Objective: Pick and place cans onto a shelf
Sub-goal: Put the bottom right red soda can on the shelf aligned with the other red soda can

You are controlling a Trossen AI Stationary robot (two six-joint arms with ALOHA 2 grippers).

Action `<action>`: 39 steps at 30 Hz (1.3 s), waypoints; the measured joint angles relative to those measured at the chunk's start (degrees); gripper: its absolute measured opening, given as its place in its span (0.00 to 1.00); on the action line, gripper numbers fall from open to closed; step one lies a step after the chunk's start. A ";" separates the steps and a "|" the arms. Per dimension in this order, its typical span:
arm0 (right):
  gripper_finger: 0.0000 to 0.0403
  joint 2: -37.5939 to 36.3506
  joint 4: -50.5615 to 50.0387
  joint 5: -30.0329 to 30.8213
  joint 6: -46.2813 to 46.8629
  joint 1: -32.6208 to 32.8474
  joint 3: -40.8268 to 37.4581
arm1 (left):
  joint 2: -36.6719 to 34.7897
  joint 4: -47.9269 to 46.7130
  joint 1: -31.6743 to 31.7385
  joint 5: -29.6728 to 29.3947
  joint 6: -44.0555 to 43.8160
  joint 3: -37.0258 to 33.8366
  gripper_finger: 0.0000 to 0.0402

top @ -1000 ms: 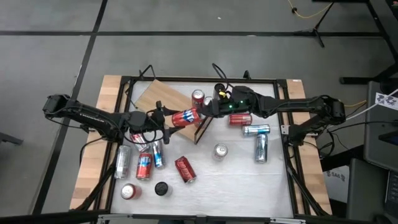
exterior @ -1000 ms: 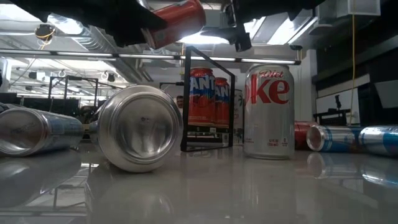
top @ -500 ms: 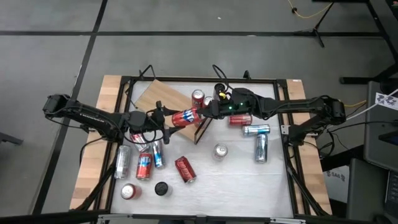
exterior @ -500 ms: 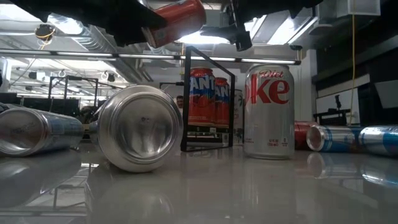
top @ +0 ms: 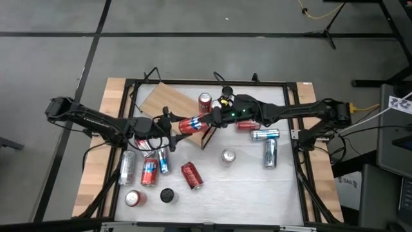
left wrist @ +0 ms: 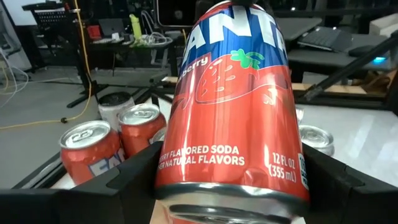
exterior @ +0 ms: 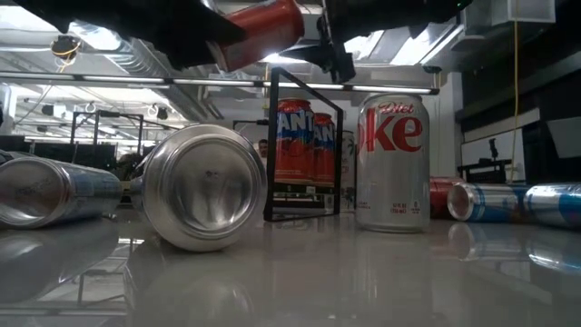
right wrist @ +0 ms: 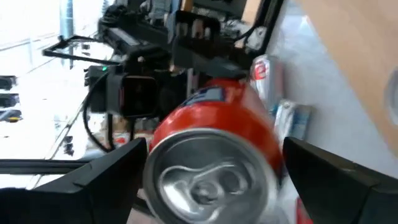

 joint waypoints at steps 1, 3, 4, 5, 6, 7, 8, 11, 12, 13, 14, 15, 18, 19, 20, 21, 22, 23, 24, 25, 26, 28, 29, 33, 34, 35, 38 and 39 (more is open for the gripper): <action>0.91 0.11 -0.23 0.02 0.12 0.04 -0.02 | 0.16 -0.19 -0.03 0.01 0.00 0.00 0.70; 0.91 0.50 -0.18 -0.47 0.18 0.04 -0.02 | 0.47 -0.35 -0.26 -0.20 0.00 0.00 0.70; 0.91 0.55 -0.25 -0.52 0.19 0.04 -0.02 | 0.67 -0.35 -0.25 -0.18 0.00 0.00 0.70; 0.91 0.55 -0.28 -0.47 0.19 0.04 -0.04 | 0.81 -0.33 -0.23 -0.32 -0.08 0.00 0.70; 0.91 0.55 -0.28 -0.47 0.17 0.04 -0.04 | 0.83 -0.33 -0.22 -0.42 -0.38 0.00 0.70; 0.91 0.55 -0.19 -0.48 0.17 0.04 -0.04 | 0.83 -0.33 -0.22 -0.51 -0.42 0.00 0.70; 0.91 0.55 -0.19 -0.50 0.17 0.02 -0.04 | 0.83 -0.33 -0.22 -0.53 -0.44 0.00 0.71; 0.91 0.55 -0.17 -1.00 0.17 0.02 -0.04 | 0.83 -0.33 -0.24 -0.62 -0.42 0.00 0.72; 0.90 0.55 -0.17 -1.13 0.16 0.02 -0.04 | 0.83 -0.33 -0.24 -0.61 -0.42 0.00 0.73; 0.89 0.55 -0.17 -1.16 0.15 0.00 -0.04 | 0.83 -0.33 -0.24 -0.62 -0.42 0.00 0.74; 0.87 0.55 -0.17 -1.19 0.15 0.00 -0.04 | 0.83 -0.33 -0.24 -0.63 -0.42 0.00 0.74; 0.85 0.55 -0.17 -1.27 0.15 0.00 -0.04 | 0.83 -0.33 -0.24 -0.65 -0.42 0.00 0.75; 0.79 0.55 -0.19 -1.34 0.13 -0.02 -0.04 | 0.83 -0.37 -0.24 -0.73 -0.42 0.00 0.78; 0.78 0.55 -0.19 -1.33 0.13 -0.02 -0.05 | 0.83 -0.40 -0.24 -0.79 -0.42 0.00 0.78; 0.76 0.55 -0.19 -1.33 0.13 -0.02 -0.07 | 0.83 -0.44 -0.24 -0.83 -0.42 0.00 0.78; 0.75 0.55 -0.19 -1.33 0.11 -0.02 -0.07 | 0.83 -0.48 -0.24 -0.84 -0.42 0.00 0.78; 0.74 0.55 -0.19 -1.33 0.11 -0.02 -0.07 | 0.83 -0.50 -0.24 -0.84 -0.42 0.00 0.79; 0.74 0.55 -0.18 -1.35 0.09 -0.02 -0.07 | 0.83 -0.52 -0.24 -0.84 -0.42 0.00 0.79; 0.74 0.55 -0.18 -1.35 0.07 -0.02 -0.07 | 0.83 -0.52 -0.24 -0.86 -0.42 0.00 0.79; 0.74 0.55 -0.17 -1.36 -0.04 -0.03 -0.07 | 0.83 -0.52 -0.24 -0.86 -0.40 0.00 0.79; 0.75 0.55 -0.17 -1.37 -0.19 -0.04 -0.07 | 0.83 -0.52 -0.24 -0.89 -0.38 0.00 0.79; 0.75 0.55 -0.17 -1.39 -0.34 -0.04 -0.07 | 0.83 -0.52 -0.24 -0.89 -0.38 0.00 0.79; 0.75 0.55 -0.17 -1.39 -0.39 -0.04 -0.07 | 0.83 -0.54 -0.24 -0.89 -0.37 0.00 0.79; 0.74 0.55 -0.11 -0.99 -0.46 -0.04 -0.07 | 0.68 -0.67 -0.22 -1.04 -0.35 0.00 0.79; 0.74 0.55 -0.06 -0.96 -0.46 -0.04 -0.07 | 0.62 -0.76 -0.22 -1.03 -0.33 0.00 0.79; 0.74 0.55 -0.04 -0.96 -0.46 -0.04 -0.07 | 0.58 -0.76 -0.22 -1.04 -0.33 0.00 0.79; 0.74 0.55 0.26 -0.92 -0.45 -0.02 -0.07 | -0.45 -1.45 -0.22 -0.82 -0.17 0.00 0.79; 0.74 0.54 0.36 -0.91 -0.43 -0.02 -0.05 | -0.69 -1.38 -0.22 -0.78 -0.07 0.00 0.79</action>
